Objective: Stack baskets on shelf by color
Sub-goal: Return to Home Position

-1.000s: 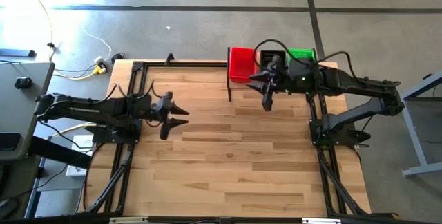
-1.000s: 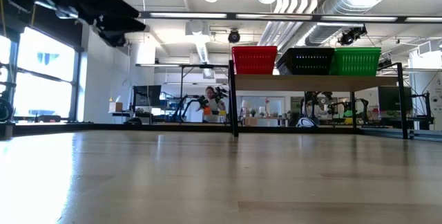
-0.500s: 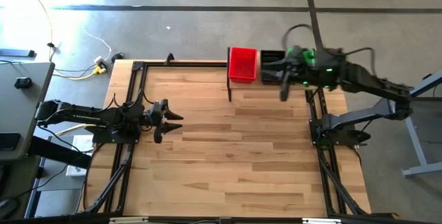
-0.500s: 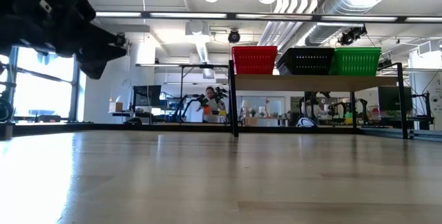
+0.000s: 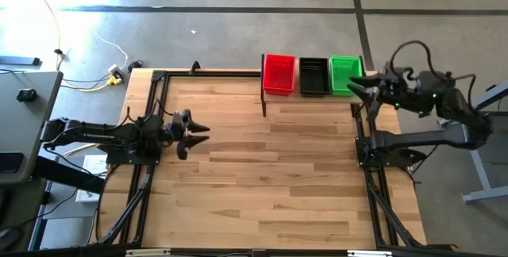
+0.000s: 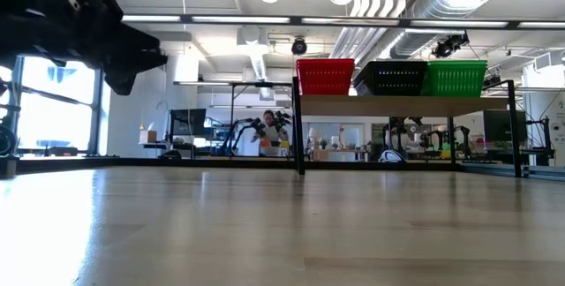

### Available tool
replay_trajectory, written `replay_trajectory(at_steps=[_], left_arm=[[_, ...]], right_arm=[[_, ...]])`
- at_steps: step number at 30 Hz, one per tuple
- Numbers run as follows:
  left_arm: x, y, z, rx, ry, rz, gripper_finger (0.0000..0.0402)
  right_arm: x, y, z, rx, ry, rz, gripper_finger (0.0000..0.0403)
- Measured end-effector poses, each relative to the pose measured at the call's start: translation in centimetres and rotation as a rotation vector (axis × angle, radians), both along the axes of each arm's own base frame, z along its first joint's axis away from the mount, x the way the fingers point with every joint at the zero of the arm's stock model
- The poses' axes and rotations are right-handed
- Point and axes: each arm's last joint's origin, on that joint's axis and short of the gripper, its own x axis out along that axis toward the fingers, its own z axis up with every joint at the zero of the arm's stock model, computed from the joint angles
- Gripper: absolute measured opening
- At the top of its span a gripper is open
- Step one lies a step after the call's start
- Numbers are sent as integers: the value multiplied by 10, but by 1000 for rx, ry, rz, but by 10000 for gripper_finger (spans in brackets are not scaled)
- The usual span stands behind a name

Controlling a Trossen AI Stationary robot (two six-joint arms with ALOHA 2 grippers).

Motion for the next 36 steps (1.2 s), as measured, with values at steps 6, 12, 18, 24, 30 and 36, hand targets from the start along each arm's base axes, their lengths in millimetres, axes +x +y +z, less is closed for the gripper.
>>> replay_trajectory(at_steps=[6,12,18,24,30,36], left_arm=[[-1,5,1,4,-4,40,158],[-2,7,1,-11,-7,62,158],[-2,7,1,-42,-14,64,158],[-2,7,1,-114,-28,66,158],[-2,7,1,-98,-25,64,158],[-2,7,0,-59,-16,60,158]], right_arm=[[-10,2,-50,23,-71,31,110],[5,0,-108,47,-23,27,110],[21,-1,-157,77,38,58,110],[30,-1,-192,104,93,76,110],[33,0,-213,134,66,125,110],[28,2,-233,168,15,143,110]])
